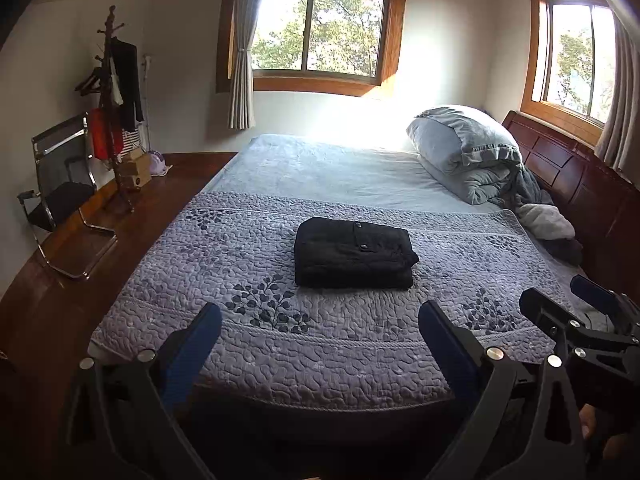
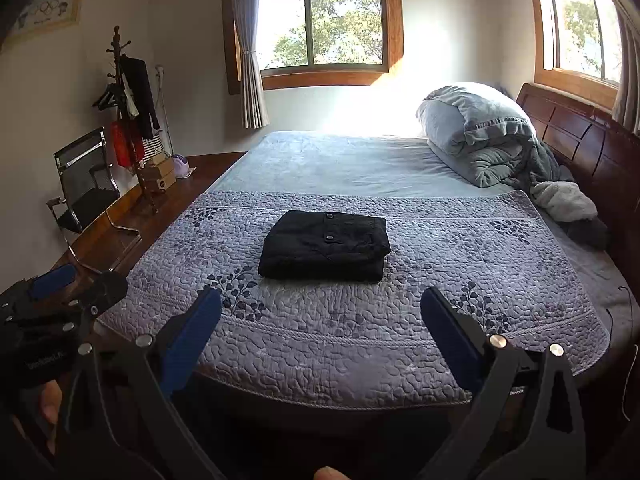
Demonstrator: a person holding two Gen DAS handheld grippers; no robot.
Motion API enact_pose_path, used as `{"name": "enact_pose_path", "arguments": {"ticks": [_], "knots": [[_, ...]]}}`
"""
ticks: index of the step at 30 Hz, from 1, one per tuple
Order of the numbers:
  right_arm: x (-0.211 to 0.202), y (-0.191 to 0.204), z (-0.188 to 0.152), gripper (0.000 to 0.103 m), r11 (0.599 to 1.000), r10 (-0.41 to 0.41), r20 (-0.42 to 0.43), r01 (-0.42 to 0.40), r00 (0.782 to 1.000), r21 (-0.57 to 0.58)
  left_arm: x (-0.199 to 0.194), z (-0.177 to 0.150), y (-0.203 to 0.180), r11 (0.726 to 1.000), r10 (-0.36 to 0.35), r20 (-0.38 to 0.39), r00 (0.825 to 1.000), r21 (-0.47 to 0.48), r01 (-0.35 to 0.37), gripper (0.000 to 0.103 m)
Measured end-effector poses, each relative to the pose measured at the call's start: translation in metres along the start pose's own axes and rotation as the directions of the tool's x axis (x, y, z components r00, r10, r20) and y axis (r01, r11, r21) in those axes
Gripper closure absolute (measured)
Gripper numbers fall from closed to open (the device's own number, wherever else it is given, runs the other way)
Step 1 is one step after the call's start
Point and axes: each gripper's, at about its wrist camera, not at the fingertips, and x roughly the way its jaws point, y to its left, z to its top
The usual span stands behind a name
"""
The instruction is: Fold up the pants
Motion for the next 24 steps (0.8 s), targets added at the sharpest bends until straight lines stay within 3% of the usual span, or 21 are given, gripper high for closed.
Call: {"name": "enact_pose_path", "arguments": {"ticks": [13, 17, 24], "knots": [[0.042, -0.011, 0.011, 0.003, 1.000, 0.019, -0.041, -0.019, 0.999, 0.005, 0.033, 0.018, -0.007, 1.000, 0.030, -0.034, 0.999, -0.001, -0.030, 0.004], [0.051, -0.012, 0.012, 0.003, 1.000, 0.027, -0.052, -0.027, 0.998, 0.007, 0.044, 0.021, -0.011, 1.000, -0.013, -0.064, 0.998, -0.012, 0.012, 0.004], [0.059, -0.017, 0.014, 0.003, 1.000, 0.028, -0.054, -0.027, 0.998, 0.016, 0.049, 0.025, -0.011, 1.000, 0.008, -0.052, 0.999, -0.012, -0.008, 0.004]]}}
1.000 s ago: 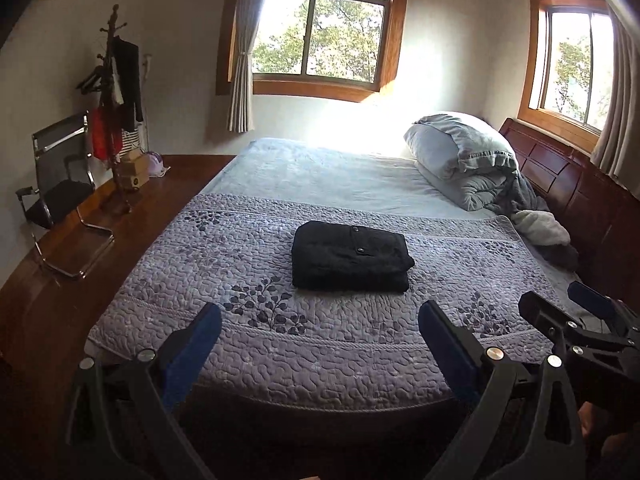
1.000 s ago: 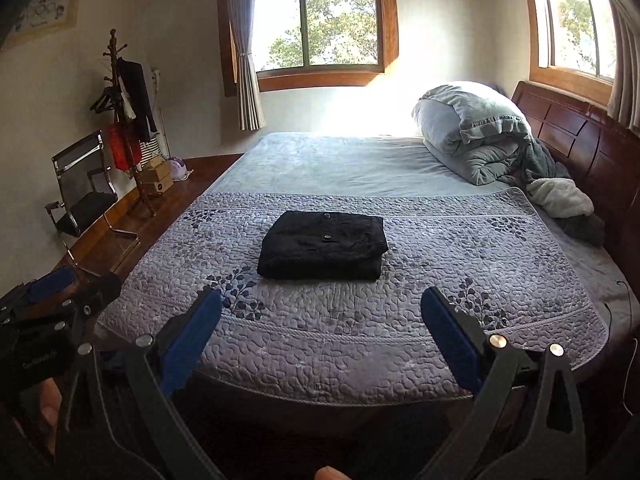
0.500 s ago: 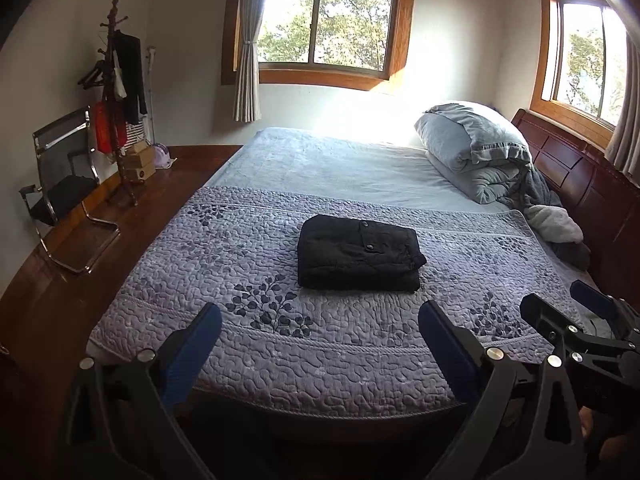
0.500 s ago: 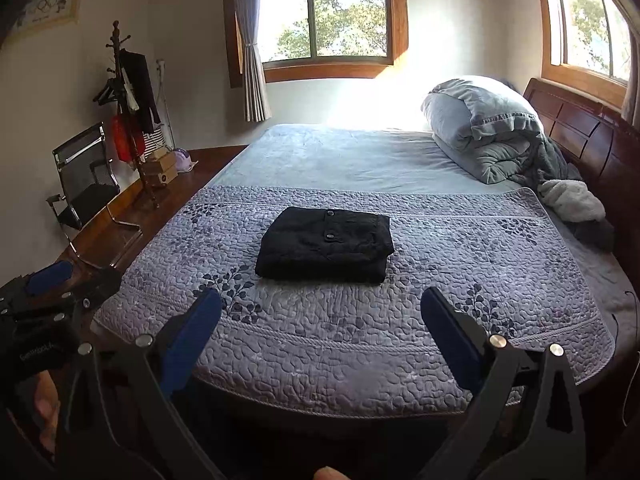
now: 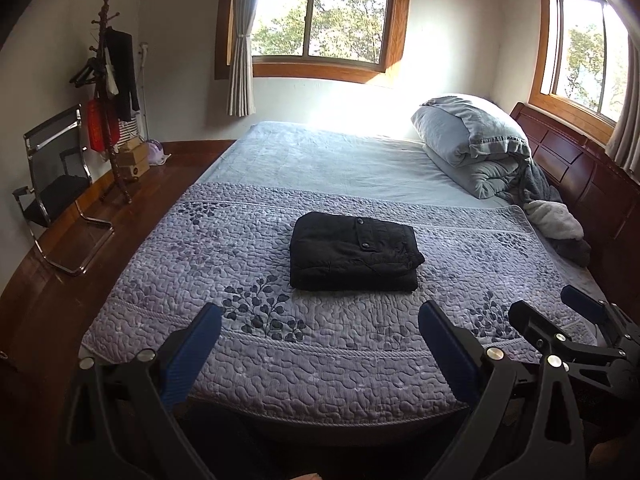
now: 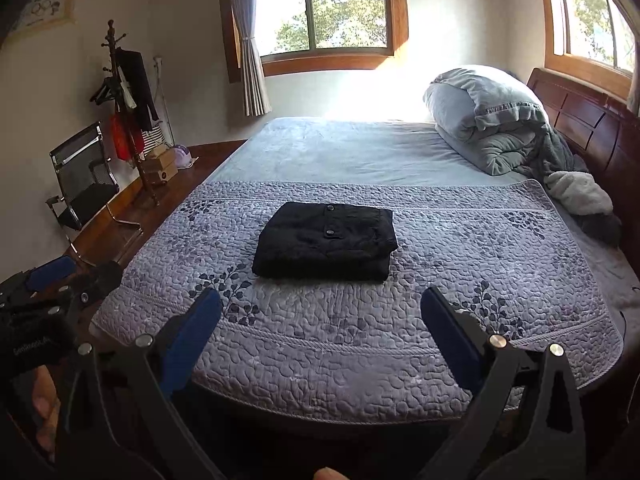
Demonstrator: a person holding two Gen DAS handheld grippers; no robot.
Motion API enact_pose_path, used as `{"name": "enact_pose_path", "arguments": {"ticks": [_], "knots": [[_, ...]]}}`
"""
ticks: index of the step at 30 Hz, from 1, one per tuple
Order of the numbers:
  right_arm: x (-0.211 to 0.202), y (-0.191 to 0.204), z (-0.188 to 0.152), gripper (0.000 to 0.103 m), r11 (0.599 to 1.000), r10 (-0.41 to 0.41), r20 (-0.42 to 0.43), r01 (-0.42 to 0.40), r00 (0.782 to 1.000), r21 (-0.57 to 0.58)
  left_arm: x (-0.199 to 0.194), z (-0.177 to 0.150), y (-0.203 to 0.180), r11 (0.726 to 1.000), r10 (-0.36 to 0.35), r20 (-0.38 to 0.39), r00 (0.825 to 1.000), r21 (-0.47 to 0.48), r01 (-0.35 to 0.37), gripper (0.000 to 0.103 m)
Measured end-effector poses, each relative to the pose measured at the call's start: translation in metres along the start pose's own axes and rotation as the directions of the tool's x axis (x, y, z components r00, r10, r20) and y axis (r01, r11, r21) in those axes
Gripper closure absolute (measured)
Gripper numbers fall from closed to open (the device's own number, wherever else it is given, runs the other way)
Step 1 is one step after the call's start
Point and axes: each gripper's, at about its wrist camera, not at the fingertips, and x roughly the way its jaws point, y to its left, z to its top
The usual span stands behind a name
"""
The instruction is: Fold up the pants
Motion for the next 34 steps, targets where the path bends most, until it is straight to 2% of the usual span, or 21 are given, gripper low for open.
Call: {"name": "enact_pose_path", "arguments": {"ticks": [7, 18, 25, 34], "knots": [[0.003, 0.001, -0.002, 0.003, 1.000, 0.004, -0.008, -0.004, 1.000, -0.002, -0.001, 0.000, -0.002, 1.000, -0.016, 0.011, 1.000, -0.006, 0.016, 0.004], [-0.001, -0.005, -0.001, 0.003, 1.000, -0.010, 0.006, 0.010, 1.000, 0.017, -0.012, 0.000, -0.007, 0.999, 0.031, 0.074, 0.997, 0.023, -0.032, 0.004], [-0.006, -0.004, 0.000, 0.003, 1.000, -0.013, 0.018, 0.012, 1.000, 0.017, -0.014, 0.001, -0.004, 1.000, -0.002, 0.055, 0.998, 0.027, 0.000, 0.004], [-0.011, -0.004, 0.003, 0.003, 1.000, -0.025, 0.031, 0.024, 0.999, 0.020, -0.015, 0.000, 0.001, 1.000, -0.003, 0.036, 0.999, 0.012, 0.002, 0.004]]}}
